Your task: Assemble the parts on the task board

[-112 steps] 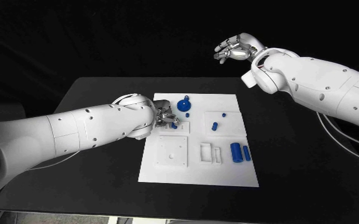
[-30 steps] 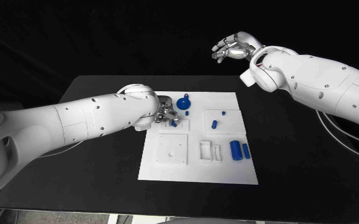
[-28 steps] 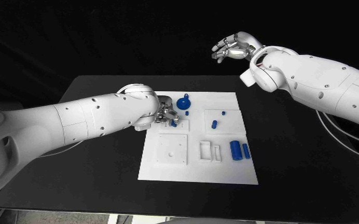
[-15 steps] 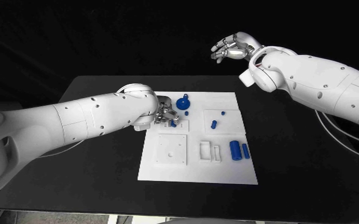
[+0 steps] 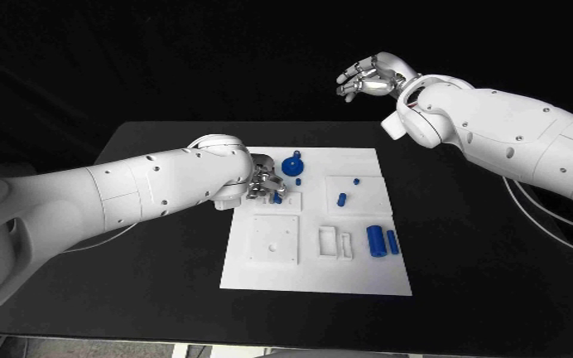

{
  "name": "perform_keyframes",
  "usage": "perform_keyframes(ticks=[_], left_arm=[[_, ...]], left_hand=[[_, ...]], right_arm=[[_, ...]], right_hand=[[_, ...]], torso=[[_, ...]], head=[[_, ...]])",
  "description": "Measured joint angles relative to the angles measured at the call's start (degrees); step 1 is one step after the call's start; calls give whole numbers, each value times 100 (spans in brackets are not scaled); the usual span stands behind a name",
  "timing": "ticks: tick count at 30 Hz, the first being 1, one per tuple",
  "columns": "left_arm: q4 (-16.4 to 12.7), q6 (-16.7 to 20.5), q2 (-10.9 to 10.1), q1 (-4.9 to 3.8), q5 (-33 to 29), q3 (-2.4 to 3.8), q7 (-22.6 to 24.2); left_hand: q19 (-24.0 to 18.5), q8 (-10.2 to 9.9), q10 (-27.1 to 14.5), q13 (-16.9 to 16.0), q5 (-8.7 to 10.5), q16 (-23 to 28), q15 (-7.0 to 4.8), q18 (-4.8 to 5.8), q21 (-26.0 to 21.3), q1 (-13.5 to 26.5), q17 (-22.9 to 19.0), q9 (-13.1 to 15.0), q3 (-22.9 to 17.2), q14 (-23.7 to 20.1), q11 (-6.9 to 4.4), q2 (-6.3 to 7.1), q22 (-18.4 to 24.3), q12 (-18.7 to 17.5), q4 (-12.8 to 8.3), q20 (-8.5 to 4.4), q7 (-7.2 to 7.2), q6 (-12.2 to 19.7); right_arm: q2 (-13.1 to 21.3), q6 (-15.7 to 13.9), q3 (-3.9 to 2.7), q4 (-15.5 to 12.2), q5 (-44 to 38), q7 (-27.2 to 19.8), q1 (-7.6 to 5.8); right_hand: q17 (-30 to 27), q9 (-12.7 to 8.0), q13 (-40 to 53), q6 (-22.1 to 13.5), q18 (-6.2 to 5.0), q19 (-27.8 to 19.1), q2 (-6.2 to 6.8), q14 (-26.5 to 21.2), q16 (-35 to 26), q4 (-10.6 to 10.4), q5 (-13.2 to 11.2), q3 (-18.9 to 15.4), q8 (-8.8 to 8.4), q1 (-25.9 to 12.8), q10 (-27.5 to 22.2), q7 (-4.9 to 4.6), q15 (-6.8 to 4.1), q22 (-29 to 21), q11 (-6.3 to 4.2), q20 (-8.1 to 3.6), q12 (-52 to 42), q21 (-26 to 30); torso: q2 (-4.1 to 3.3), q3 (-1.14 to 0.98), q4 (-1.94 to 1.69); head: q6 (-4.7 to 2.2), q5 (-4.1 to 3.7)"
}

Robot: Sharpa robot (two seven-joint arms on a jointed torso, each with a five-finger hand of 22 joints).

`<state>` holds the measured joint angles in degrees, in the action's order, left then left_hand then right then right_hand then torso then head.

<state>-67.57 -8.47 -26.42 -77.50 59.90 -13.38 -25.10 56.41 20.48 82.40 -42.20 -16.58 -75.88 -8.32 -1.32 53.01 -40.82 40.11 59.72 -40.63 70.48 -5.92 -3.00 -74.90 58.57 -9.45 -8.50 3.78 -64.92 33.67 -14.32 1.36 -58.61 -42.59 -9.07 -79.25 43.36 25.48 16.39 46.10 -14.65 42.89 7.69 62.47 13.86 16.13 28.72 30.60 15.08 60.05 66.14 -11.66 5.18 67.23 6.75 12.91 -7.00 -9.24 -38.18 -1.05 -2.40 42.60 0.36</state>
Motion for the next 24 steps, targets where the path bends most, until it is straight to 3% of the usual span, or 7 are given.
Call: perform_keyframes(ticks=[2, 4, 17, 24], left_arm=[[19, -9, 13, -2, -5, 0, 0], [35, -13, 26, -3, -9, 0, -3], [78, -62, 67, -16, -17, -2, -26], [75, -98, 68, -20, -18, 2, -44]], left_hand=[[0, 20, 0, 8, 0, 0, 0, -5, 0, 23, 6, 2, 0, 0, 0, 20, 0, 19, 0, 0, -10, -10], [0, 32, 0, 13, 0, 0, 1, -92, 0, 36, 6, 4, -25, 0, 0, 21, -2, 22, -24, 0, -11, -11], [0, 32, -20, 39, 16, 0, 10, -91, 23, -61, 5, -13, -125, 8, 20, 161, -4, 22, -124, 0, -29, -29], [0, 32, -20, 54, -69, 0, 12, -91, 22, -109, 5, -3, -131, 8, 20, 205, -3, 22, -130, 0, -30, -30]], right_arm=[[-5, 8, 0, 1, 0, 1, 0], [-7, 14, 0, 1, 0, 2, 2], [-7, 37, 0, 2, -2, 7, 9], [-11, 52, 0, 2, -3, 8, 19]], right_hand=[[0, 0, -6, 0, 0, -12, 0, -5, 0, 0, 13, 0, 0, 0, 0, 0, 5, 3, 0, 12, 0, 22], [0, 0, -6, 0, 0, -20, 0, -5, 0, 0, 13, 0, 0, 0, 0, 0, 5, 3, 0, 20, 15, 22], [-1, -7, -11, -14, 0, -33, 0, -26, -22, 0, 58, 0, 0, 0, 0, -14, 25, 10, 0, 33, 23, 45], [-1, -12, -11, -13, 0, -64, 0, -26, -22, 0, 58, 0, 0, 0, 0, -13, 25, 15, 0, 23, 23, 45]], torso=[[0, 0, 1], [-1, 1, 1], [-2, 4, 6], [-2, 3, 3]], head=[[0, 2], [0, 3], [11, 5], [16, 3]])
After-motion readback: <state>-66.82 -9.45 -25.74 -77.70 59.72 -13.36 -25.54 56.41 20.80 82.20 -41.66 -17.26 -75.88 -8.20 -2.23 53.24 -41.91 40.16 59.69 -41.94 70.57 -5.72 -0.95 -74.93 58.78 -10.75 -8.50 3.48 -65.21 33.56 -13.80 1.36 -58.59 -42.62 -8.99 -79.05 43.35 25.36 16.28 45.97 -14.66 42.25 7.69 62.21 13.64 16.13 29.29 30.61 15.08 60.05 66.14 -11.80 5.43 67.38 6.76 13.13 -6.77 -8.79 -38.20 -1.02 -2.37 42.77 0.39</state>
